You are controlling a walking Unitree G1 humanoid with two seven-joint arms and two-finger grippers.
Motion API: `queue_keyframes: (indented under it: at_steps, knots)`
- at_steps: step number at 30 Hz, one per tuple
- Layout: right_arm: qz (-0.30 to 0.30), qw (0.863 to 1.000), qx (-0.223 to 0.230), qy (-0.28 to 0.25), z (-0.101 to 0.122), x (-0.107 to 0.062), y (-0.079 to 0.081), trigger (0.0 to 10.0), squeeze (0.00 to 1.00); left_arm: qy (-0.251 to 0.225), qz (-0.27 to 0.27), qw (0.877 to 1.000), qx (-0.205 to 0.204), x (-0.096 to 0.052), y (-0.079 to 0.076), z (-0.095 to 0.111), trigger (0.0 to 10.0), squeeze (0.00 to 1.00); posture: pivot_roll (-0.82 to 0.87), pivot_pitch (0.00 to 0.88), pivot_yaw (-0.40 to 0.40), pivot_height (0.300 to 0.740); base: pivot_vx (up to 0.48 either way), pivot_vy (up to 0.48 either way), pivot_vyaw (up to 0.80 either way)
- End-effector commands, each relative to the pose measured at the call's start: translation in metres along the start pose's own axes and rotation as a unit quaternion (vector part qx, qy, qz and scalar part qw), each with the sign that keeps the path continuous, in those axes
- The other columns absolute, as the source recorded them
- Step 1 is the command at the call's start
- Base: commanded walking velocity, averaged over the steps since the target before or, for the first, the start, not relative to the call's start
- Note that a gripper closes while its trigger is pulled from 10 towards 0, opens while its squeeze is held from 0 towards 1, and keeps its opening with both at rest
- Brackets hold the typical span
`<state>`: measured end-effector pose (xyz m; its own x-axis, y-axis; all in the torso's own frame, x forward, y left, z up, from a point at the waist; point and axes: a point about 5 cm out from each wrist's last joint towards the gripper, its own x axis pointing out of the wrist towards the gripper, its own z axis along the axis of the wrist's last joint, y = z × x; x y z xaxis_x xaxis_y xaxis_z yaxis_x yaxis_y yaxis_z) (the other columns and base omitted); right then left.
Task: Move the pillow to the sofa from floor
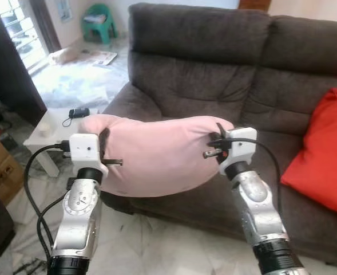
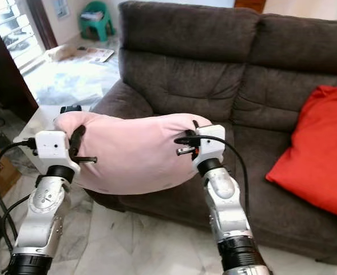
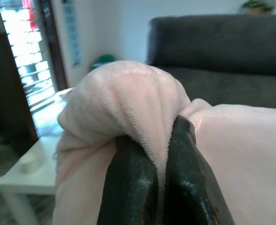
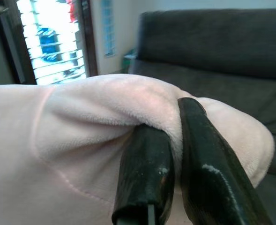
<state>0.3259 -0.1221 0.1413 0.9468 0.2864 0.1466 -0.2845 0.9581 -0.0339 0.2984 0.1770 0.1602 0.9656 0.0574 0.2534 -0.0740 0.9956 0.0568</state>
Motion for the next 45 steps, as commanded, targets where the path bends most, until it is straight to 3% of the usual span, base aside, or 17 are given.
queue_keyframes:
  at_steps: [1,8,20,23,37,45]
  knots:
    - [0.006,0.998,-0.015,-0.058,0.024,0.004,-0.001,10.0,0.00,-0.038,-0.003,0.999,0.005,0.005,-0.003,0.016,10.0,0.00,0.03,0.033,-0.039,0.740,0.360,0.000,0.80]
    - [0.013,0.998,0.001,-0.063,0.026,0.005,0.001,10.0,0.00,-0.042,0.000,0.999,0.004,0.006,-0.003,0.019,10.0,0.00,0.03,0.030,-0.042,0.740,0.361,0.000,0.55]
    - [0.040,0.995,-0.009,-0.086,0.035,0.007,0.009,10.0,0.00,-0.064,0.008,0.998,0.005,0.013,0.000,0.030,10.0,0.00,0.02,0.024,-0.042,0.740,0.362,0.000,0.24]
    - [0.031,0.996,0.015,-0.080,0.034,0.007,0.008,10.0,0.00,-0.063,0.007,0.998,0.005,0.014,0.000,0.030,10.0,0.00,0.03,0.024,-0.043,0.740,0.360,0.000,0.15]
    - [0.019,0.998,0.001,-0.068,0.032,0.010,0.005,10.0,0.00,-0.057,-0.015,0.998,-0.010,0.016,-0.007,0.031,10.0,0.00,0.03,0.031,-0.044,0.740,0.361,0.000,0.00]
    - [-0.009,0.998,0.000,-0.059,0.030,0.011,-0.003,10.0,0.00,-0.038,-0.046,0.997,-0.043,0.017,-0.014,0.027,10.0,0.00,0.03,0.032,-0.043,0.740,0.363,0.000,0.00]
